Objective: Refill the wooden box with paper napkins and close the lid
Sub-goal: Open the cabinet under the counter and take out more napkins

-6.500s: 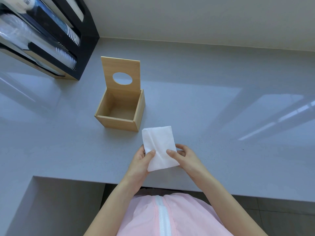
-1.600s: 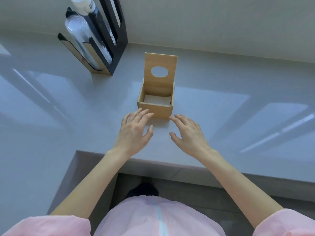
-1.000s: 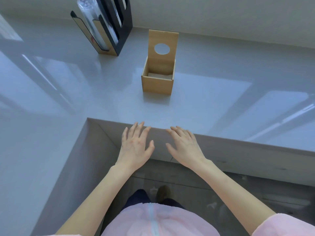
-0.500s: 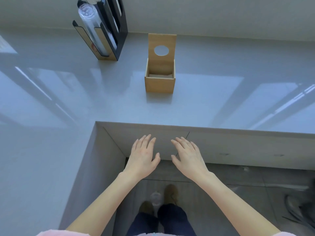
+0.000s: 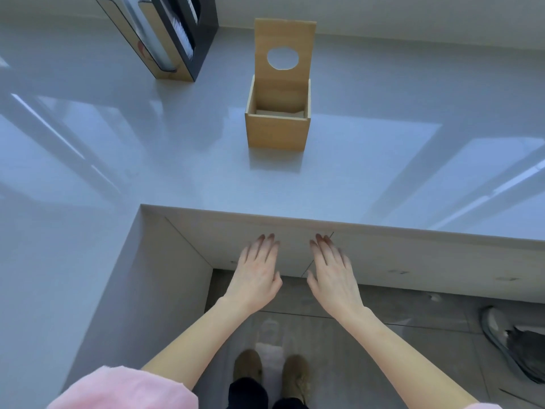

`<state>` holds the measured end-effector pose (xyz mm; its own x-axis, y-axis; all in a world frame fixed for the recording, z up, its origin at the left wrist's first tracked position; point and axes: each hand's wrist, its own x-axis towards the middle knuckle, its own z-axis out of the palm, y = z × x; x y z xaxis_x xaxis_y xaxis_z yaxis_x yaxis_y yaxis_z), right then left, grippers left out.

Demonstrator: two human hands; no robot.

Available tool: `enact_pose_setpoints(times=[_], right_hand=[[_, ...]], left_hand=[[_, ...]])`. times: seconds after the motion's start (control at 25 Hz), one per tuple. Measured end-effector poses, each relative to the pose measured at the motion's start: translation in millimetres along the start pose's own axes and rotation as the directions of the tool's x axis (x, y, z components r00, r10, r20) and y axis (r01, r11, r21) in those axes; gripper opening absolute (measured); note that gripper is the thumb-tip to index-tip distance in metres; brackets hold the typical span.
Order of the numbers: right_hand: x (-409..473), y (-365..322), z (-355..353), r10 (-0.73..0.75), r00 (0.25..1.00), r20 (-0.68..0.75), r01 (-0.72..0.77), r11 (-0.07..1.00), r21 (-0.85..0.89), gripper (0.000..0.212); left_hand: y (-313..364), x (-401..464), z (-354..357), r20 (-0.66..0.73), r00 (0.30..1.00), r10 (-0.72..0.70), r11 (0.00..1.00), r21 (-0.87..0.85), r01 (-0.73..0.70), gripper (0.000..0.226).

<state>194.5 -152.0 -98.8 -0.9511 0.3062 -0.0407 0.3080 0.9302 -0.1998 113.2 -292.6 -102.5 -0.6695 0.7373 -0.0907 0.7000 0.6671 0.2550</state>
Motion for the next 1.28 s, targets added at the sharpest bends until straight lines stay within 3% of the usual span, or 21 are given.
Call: enact_pose_setpoints(times=[0.2,0.28,0.56,0.8,0.96,1.12,1.28], right_hand=[[29.8,19.8,23.5,-0.003,0.993,-0.12,-0.006,0.997,-0.077,0.059],[37.9,24.6,28.7,-0.01,0.994,-0.108,0.002,0.997,-0.082,0.057],[42.6,28.6,41.1,-0.01,0.986,-0.169,-0.009,0.993,-0.114,0.062],[35.4,24.9,42.6,-0.02,0.97,-0.243,-0.005,0.995,-0.103,0.064],[18.0,11.2,42.4,0.03,0.96,-0.278,-0.049,0.997,-0.062,0.062],[-20.3,-9.0,46.6,0.023,0.97,-0.243,-0.025,1.0,-0.004,0.057],[-52.9,-10.7,41.4,-0.012,0.988,-0.155,0.047,0.973,0.226,0.046]], left_hand=[[17.0,33.9,24.4,-0.052,0.998,0.045,0.997,0.058,-0.042,0.063],[18.8,47.4,28.8,-0.099,0.995,0.028,0.997,0.076,-0.02,0.061],[9.5,64.7,45.4,-0.039,0.995,-0.087,0.994,0.056,0.089,0.06],[23.2,59.1,44.9,-0.158,0.98,-0.119,0.99,0.06,0.129,0.063],[23.9,42.3,38.6,-0.249,0.963,-0.101,0.993,0.03,0.112,0.056],[27.4,9.0,38.1,-0.255,0.957,-0.135,0.991,-0.026,0.132,0.049],[27.1,-27.5,39.8,-0.232,0.952,-0.2,0.979,-0.079,0.187,0.041]])
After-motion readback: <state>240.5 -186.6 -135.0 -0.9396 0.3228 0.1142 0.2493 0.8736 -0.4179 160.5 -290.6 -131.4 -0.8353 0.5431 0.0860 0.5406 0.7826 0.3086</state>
